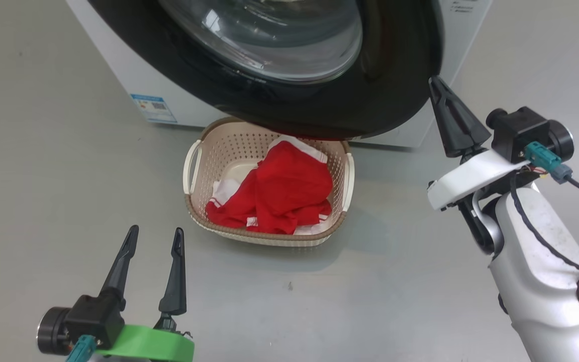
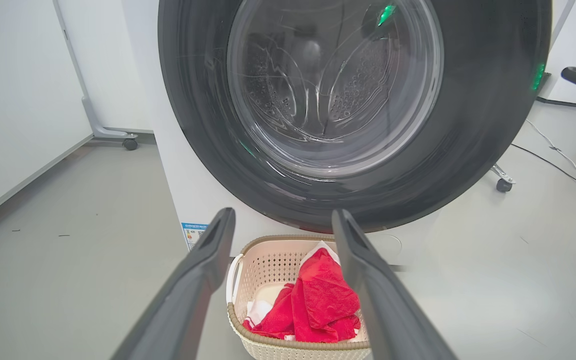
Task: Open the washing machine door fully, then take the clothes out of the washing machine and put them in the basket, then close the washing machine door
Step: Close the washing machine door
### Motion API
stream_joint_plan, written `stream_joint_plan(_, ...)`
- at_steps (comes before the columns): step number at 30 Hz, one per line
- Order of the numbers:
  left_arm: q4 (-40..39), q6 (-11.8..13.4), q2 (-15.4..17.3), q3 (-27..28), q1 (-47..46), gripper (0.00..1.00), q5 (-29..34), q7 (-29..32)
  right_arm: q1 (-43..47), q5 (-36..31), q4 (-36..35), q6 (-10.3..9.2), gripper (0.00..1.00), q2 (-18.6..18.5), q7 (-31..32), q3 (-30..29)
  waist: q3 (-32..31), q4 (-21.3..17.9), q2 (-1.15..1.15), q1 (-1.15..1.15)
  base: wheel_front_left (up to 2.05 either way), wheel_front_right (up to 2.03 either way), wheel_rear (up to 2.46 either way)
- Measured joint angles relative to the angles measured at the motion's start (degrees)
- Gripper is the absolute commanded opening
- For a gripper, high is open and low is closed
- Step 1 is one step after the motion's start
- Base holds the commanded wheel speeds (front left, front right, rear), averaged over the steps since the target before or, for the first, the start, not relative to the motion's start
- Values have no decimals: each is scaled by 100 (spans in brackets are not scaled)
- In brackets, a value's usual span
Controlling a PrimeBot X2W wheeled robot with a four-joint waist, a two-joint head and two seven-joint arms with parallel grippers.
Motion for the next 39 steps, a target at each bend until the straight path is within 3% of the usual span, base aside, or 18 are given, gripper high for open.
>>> stream_joint_plan(10,227,-76,-93,-53,-302,100,0,-88,-619,2,379,5,0,-146,-5,7,419,367,0,0,0,0,0)
stream_joint_plan(22,307,-94,-145,-68,-509,100,0,-145,-1143,35,634,55,0,-272,-11,-38,652,532,0,0,0,0,0)
stream_joint_plan(39,468,-202,-258,-226,-927,100,-10,-244,-2407,78,1163,56,0,-753,49,-381,1042,841,0,0,0,0,0)
